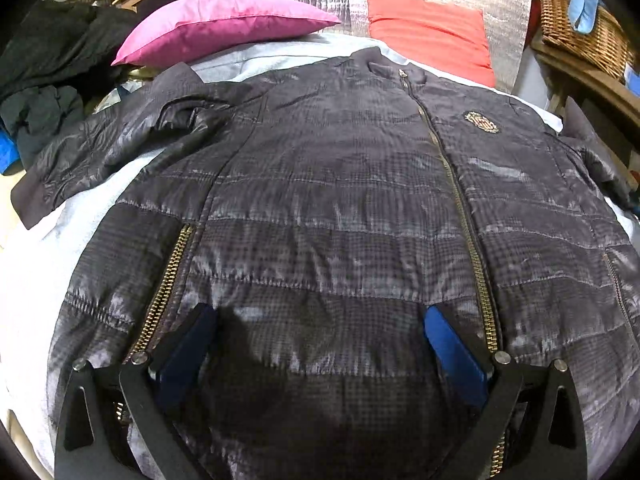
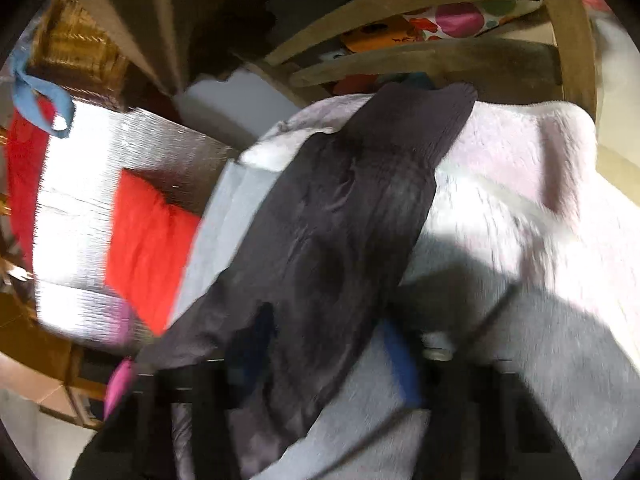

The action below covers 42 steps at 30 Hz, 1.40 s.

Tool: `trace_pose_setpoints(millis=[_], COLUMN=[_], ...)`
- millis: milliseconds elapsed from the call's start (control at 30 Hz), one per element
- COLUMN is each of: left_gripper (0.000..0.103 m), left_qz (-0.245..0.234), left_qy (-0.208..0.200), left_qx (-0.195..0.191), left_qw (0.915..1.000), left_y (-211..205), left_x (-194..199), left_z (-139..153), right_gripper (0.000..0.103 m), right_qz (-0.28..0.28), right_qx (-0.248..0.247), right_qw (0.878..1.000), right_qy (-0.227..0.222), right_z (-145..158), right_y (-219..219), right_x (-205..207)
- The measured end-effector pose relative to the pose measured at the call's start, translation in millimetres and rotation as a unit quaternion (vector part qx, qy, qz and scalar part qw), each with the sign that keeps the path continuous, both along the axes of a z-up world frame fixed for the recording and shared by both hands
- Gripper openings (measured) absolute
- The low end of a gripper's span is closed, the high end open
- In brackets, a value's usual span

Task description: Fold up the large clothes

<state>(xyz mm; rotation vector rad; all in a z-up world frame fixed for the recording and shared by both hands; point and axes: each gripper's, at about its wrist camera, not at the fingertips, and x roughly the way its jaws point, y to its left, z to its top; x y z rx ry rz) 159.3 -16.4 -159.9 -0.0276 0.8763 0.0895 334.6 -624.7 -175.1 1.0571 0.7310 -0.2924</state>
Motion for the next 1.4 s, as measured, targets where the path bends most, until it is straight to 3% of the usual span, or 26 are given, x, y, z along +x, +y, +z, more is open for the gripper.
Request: trace_pose_setpoints(millis=[67, 133, 233, 300, 367, 433, 500, 567, 600, 633, 667, 700, 800, 833, 933, 1033, 1133, 1200, 1267, 1400], left_gripper=[0.103, 0.103, 0.103, 0.103, 0.103, 0.103, 0.103, 0.103, 0.103, 0.103, 0.103, 0.103, 0.103, 0.103, 0.103, 0.103, 0.103, 0.103, 0.103, 0.103], left_qz=[0.000, 0.001, 0.001, 0.001, 0.001, 0.001, 0.002, 0.002, 0.002, 0.002, 0.002, 0.002, 0.003, 0.003, 0.005, 0.005, 0.003, -0.010, -0.010, 0.019], left_qy=[-0.004, -0.006, -0.007, -0.007, -0.008, -0.008, -0.008, -0.008, -0.008, -0.008, -0.008, -0.008, -0.008, -0.008, -0.008, -0.002, 0.033, 0.050, 0.041, 0.020], left_qx=[-0.001, -0.002, -0.005, -0.007, -0.008, -0.009, -0.009, -0.011, -0.012, -0.013, -0.014, -0.015, -0.011, -0.010, -0.009, -0.008, -0.022, -0.080, -0.133, -0.227], left_qw=[1.0000, 1.0000, 1.0000, 0.9999, 0.9999, 0.9999, 0.9999, 0.9999, 0.9999, 0.9999, 0.9999, 0.9999, 0.9999, 0.9999, 0.9999, 0.9999, 0.9992, 0.9955, 0.9902, 0.9736], left_y=[1.2, 1.4, 2.1, 2.9, 4.0, 3.9, 3.5, 3.9, 4.4, 4.8, 5.0, 5.2, 4.5, 4.2, 2.9, 2.3, 4.7, 12.5, 22.7, 51.1], left_x=[-2.4, -2.3, -2.6, -2.9, -2.1, -2.5, -2.9, -2.9, -2.7, -2.4, -2.2, -2.1, -1.2, -1.5, -2.0, -0.6, 6.6, 15.3, 30.4, 96.8], left_z=[-0.7, -1.0, -0.6, 0.0, 0.6, 1.0, 1.4, 1.6, 1.7, 1.7, 1.7, 1.6, 0.7, 0.5, 0.5, 1.4, 9.7, 25.4, 45.6, 71.7], right_gripper=[0.012, 0.009, 0.009, 0.009, 0.009, 0.009, 0.013, 0.046, 0.094, 0.102, 0.101, 0.101, 0.101, 0.101, 0.101, 0.101, 0.101, 0.101, 0.101, 0.101], right_qz=[0.019, 0.046, 0.093, 0.134, 0.179, 0.252, 0.328, 0.407, 0.443, 0.460, 0.472, 0.478, 0.446, 0.425, 0.381, 0.356, 0.343, 0.343, 0.341, 0.337], right_qx=[-0.034, -0.122, -0.215, -0.250, -0.280, -0.324, -0.347, -0.351, -0.341, -0.333, -0.327, -0.318, -0.263, -0.236, -0.196, -0.192, -0.193, -0.171, -0.149, -0.127], right_qw=[0.999, 0.991, 0.972, 0.956, 0.934, 0.895, 0.859, 0.826, 0.815, 0.811, 0.809, 0.811, 0.849, 0.867, 0.895, 0.905, 0.910, 0.915, 0.918, 0.920], right_qy=[0.024, 0.017, -0.030, -0.079, -0.127, -0.174, -0.187, -0.168, -0.151, -0.142, -0.128, -0.113, -0.105, -0.112, -0.126, -0.133, -0.129, -0.128, -0.135, -0.154], right_z=[10.7, 48.4, 119.4, 166.9, 204.2, 233.8, 232.8, 207.2, 184.2, 167.9, 146.0, 127.4, 95.0, 87.3, 73.3, 57.9, 45.2, 30.6, 22.0, 16.6], right_y=[4.4, 23.8, 73.8, 122.2, 179.3, 262.8, 336.5, 399.3, 426.3, 440.2, 454.3, 461.0, 437.9, 421.8, 385.3, 367.5, 357.6, 350.3, 345.1, 337.5], right_x=[15.2, 27.3, 43.6, 50.1, 48.5, 38.1, 24.5, 16.0, 12.6, 10.2, 5.0, -0.6, -21.1, -31.3, -47.3, -61.5, -64.3, -64.1, -63.2, -64.6])
